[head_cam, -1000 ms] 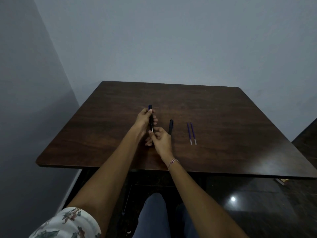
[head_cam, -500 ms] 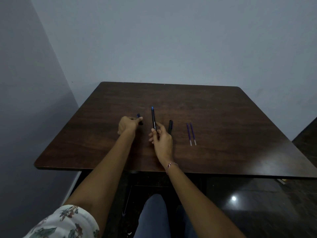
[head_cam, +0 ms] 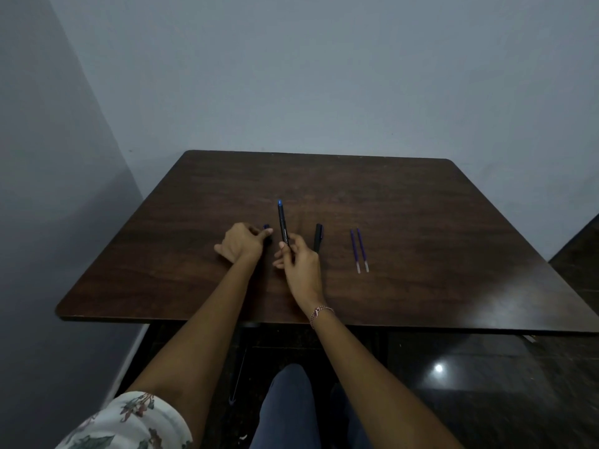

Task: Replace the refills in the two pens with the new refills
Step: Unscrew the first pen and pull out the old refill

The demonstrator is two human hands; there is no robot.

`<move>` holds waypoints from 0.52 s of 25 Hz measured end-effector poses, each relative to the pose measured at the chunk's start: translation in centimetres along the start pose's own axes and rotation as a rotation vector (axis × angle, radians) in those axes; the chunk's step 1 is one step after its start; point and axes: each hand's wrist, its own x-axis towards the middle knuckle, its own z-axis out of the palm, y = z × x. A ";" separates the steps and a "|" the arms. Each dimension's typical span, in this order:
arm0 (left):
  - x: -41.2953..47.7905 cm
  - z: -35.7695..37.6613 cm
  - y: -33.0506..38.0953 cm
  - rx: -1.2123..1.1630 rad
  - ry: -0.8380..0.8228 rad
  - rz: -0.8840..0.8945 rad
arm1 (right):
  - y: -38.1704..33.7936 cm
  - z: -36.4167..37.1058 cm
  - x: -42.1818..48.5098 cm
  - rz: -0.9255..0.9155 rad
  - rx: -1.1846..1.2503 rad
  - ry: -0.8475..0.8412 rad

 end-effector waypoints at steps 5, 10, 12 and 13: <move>-0.6 0.7 -1.3 -0.300 0.204 0.103 | 0.3 0.2 0.2 0.028 0.029 -0.038; -1.5 0.9 -2.0 -1.286 -0.186 0.135 | 0.3 0.4 0.2 0.033 0.085 -0.150; -1.5 0.6 -2.3 -1.562 -0.466 0.083 | 0.2 0.4 0.3 0.031 0.075 -0.197; -1.4 0.5 -2.6 -1.626 -0.552 0.065 | 0.2 0.3 0.3 0.028 0.064 -0.210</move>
